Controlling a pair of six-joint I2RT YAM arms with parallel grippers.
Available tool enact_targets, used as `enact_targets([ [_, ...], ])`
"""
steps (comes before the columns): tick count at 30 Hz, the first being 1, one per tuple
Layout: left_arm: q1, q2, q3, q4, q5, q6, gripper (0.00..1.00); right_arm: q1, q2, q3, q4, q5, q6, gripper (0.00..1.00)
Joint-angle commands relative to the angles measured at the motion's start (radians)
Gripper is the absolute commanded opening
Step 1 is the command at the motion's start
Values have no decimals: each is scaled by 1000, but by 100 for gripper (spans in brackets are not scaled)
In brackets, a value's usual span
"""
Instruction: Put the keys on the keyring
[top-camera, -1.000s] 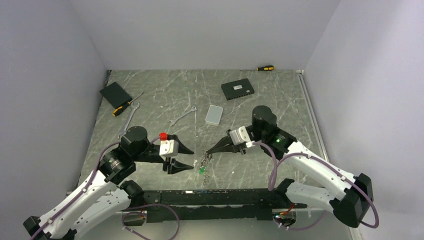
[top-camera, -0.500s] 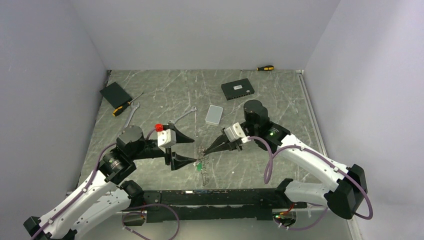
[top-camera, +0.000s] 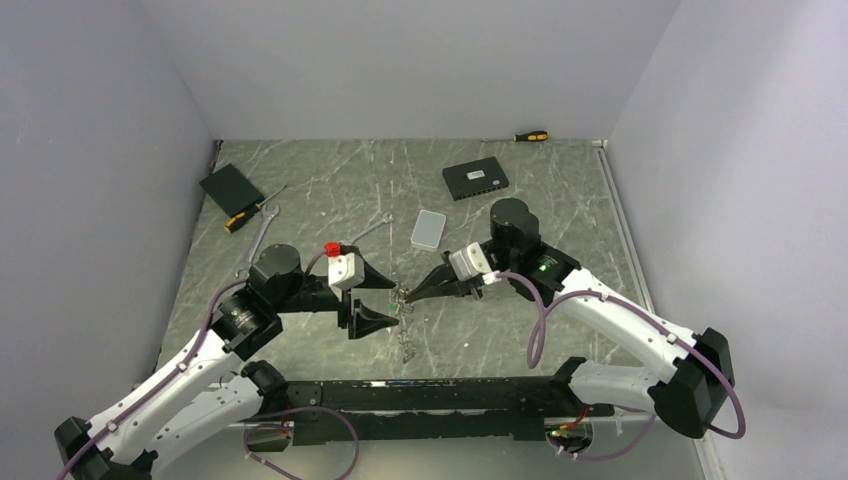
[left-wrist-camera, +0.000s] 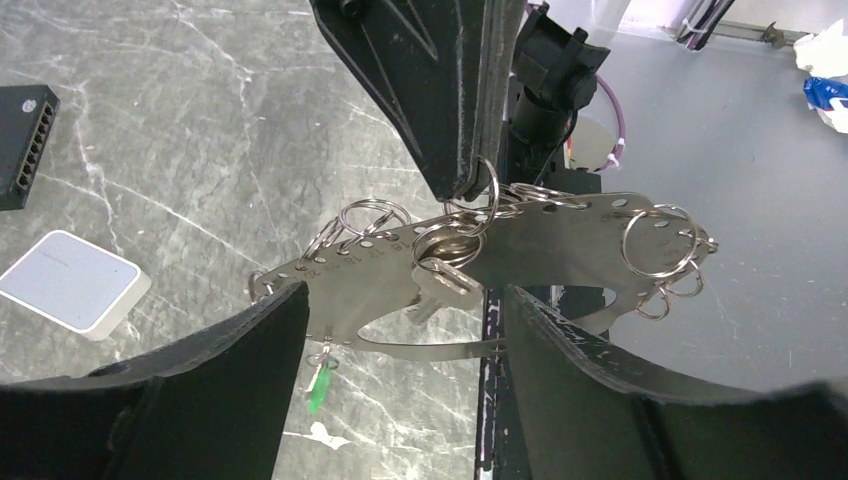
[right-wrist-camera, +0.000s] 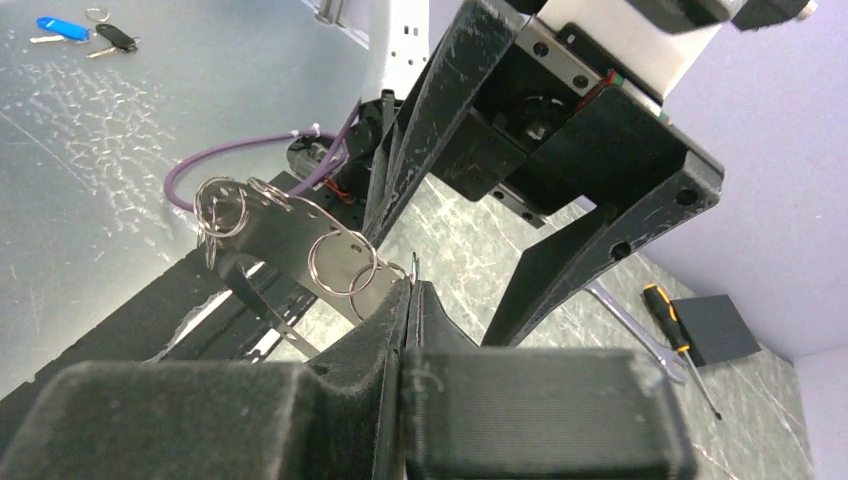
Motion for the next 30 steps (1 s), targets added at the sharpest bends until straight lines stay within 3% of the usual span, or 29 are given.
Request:
enact_targets([
  [1, 3, 21, 5, 57, 7, -24, 73, -2, 0, 40, 129, -14, 25, 0],
  [6, 3, 31, 0, 84, 16, -24, 64, -2, -5, 16, 203, -12, 74, 0],
  [15, 3, 27, -5, 124, 36, -63, 62, -2, 3, 5, 262, -5, 113, 0],
  [30, 3, 13, 15, 59, -2, 3, 14, -2, -8, -26, 260, 0, 117, 0],
])
